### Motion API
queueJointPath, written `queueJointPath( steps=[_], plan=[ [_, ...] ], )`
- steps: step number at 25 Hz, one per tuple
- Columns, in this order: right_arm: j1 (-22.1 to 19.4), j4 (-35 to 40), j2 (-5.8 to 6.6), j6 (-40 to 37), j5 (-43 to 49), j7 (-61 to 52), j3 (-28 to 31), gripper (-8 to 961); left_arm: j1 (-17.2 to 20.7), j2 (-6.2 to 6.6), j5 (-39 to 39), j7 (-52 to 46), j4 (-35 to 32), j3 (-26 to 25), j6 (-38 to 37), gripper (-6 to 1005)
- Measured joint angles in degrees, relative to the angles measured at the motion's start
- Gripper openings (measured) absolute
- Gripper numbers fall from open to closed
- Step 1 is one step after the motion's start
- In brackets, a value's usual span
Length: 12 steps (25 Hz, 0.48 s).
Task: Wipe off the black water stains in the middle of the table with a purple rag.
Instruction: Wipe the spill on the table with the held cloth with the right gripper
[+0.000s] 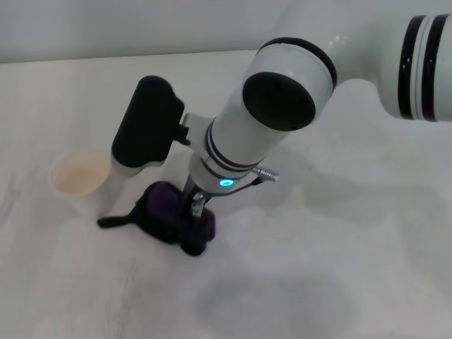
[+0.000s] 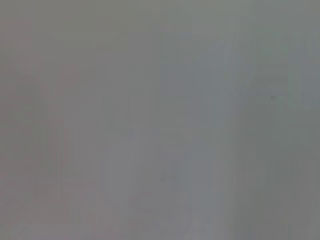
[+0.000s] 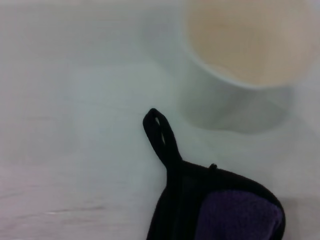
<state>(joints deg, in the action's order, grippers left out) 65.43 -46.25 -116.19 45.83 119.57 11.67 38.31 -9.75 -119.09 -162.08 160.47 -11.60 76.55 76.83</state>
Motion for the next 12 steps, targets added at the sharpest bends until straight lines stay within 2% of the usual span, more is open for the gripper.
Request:
queueJointPath(
  steps=[6, 12],
  plan=[
    [-0.6, -1.1, 0.02, 0.4, 5.1, -4.7, 0.2, 57, 0.0, -0.01, 0.0, -0.1, 0.1, 0.0, 0.0, 861],
    [-2.2, -7.7, 0.00, 3.6, 4.6, -3.1, 0.3, 57, -0.2, -0.01, 0.0, -0.1, 0.0, 0.0, 0.0, 862]
  ],
)
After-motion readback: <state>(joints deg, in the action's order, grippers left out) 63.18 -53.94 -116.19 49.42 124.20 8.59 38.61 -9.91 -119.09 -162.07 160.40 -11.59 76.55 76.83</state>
